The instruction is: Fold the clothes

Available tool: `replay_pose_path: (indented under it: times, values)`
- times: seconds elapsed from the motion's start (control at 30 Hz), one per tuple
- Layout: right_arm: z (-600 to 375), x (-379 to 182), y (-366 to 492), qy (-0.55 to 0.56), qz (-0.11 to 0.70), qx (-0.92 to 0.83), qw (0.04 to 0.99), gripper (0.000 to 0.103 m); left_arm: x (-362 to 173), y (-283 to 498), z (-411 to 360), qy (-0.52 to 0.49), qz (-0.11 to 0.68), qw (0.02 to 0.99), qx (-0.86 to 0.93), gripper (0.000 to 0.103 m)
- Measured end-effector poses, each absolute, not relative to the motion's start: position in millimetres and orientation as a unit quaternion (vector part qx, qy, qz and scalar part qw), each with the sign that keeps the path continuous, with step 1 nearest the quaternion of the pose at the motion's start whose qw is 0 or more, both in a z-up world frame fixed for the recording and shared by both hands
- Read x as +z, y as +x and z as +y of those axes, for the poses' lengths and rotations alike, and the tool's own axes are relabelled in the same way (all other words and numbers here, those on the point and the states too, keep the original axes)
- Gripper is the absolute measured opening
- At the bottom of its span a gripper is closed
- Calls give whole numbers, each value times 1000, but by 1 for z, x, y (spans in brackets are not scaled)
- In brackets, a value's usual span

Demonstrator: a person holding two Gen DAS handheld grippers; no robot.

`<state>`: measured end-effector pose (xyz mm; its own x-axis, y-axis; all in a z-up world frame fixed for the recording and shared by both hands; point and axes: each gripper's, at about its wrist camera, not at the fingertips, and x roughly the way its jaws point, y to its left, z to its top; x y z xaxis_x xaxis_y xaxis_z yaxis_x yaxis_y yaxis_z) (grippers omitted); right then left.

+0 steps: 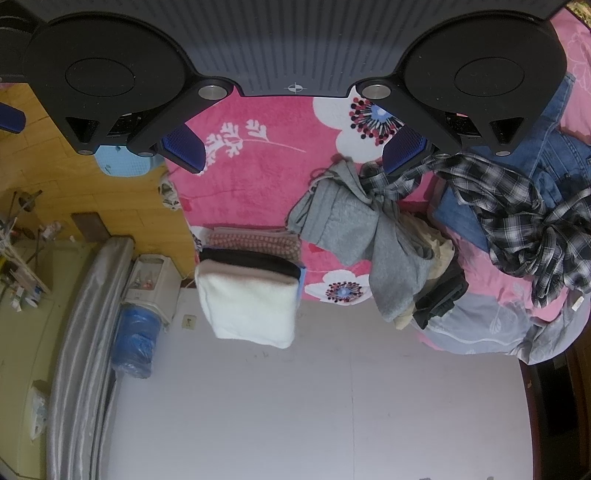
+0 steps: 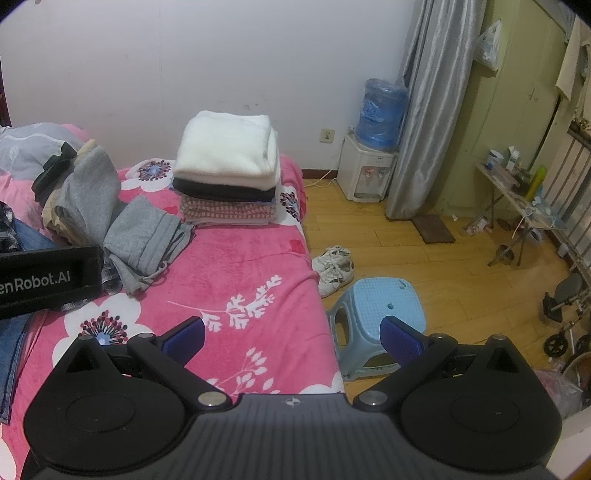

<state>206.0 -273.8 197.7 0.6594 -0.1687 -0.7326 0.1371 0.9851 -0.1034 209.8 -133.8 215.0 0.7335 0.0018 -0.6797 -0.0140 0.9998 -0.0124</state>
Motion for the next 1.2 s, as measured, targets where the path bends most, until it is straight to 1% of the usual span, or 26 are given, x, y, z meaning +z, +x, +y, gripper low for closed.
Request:
replay_pose_path:
  times: [1.2]
  values:
    - [-273, 196, 205, -17, 408, -84, 909, 103, 212, 208, -134, -8, 371, 929, 4, 103]
